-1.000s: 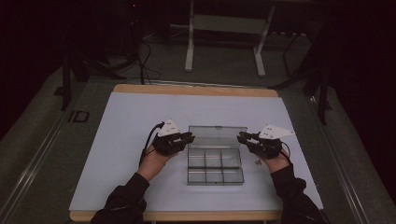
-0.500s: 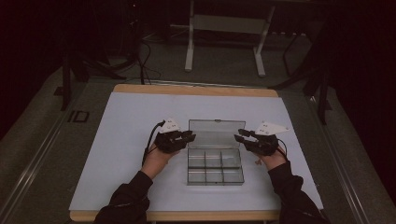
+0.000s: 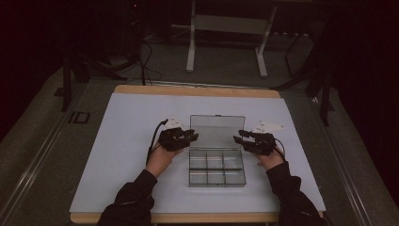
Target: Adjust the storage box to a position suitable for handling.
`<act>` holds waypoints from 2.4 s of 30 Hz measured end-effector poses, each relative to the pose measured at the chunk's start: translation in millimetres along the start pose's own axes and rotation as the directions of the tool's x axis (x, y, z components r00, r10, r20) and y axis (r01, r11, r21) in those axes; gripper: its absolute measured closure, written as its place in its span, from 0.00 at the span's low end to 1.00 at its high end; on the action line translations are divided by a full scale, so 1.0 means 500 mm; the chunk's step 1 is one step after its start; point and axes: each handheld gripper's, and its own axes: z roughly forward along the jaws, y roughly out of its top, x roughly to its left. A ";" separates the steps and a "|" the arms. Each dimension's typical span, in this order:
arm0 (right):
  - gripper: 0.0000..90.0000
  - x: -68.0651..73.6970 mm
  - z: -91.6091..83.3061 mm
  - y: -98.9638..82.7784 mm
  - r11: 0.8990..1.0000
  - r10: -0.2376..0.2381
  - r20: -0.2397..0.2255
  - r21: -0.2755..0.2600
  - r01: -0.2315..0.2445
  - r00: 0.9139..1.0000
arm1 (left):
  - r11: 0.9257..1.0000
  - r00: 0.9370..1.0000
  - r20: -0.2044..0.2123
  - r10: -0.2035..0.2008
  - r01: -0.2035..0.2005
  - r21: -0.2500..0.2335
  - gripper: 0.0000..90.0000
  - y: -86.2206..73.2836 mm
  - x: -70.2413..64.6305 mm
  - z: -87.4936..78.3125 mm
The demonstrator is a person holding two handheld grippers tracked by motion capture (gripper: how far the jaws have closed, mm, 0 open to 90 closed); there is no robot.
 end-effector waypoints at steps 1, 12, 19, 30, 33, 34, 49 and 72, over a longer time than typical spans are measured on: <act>0.66 -0.001 0.003 0.000 1.000 0.005 -0.001 0.005 -0.005 1.000 | 1.000 1.000 0.001 -0.004 0.004 0.003 0.77 0.000 0.002 0.001; 0.60 -0.002 0.019 0.003 0.997 0.060 0.005 0.045 -0.060 0.998 | 0.998 0.998 0.017 -0.056 0.055 0.033 0.69 -0.006 0.008 0.020; 0.58 -0.005 0.024 0.005 0.993 0.094 0.000 0.065 -0.094 0.996 | 0.997 0.998 0.006 -0.064 0.063 0.053 0.67 -0.006 0.008 0.026; 0.52 -0.009 0.038 0.006 0.981 0.154 -0.006 0.121 -0.152 0.988 | 0.989 0.993 0.025 -0.119 0.116 0.096 0.60 -0.013 0.014 0.042; 0.51 -0.011 0.041 0.003 0.975 0.182 -0.010 0.130 -0.179 0.983 | 0.987 0.992 0.020 -0.122 0.120 0.103 0.57 -0.014 0.012 0.045; 0.51 -0.011 0.041 0.003 0.975 0.182 -0.010 0.130 -0.179 0.983 | 0.986 0.991 0.020 -0.130 0.127 0.103 0.57 -0.014 0.013 0.046; 0.48 -0.018 0.052 0.003 0.944 0.274 -0.011 0.196 -0.266 0.962 | 0.968 0.981 -0.005 -0.194 0.192 0.164 0.46 -0.013 0.010 0.062; 0.46 -0.035 0.063 -0.001 0.883 0.406 -0.020 0.267 -0.386 0.914 | 0.942 0.965 -0.036 -0.260 0.262 0.210 0.34 -0.013 0.013 0.075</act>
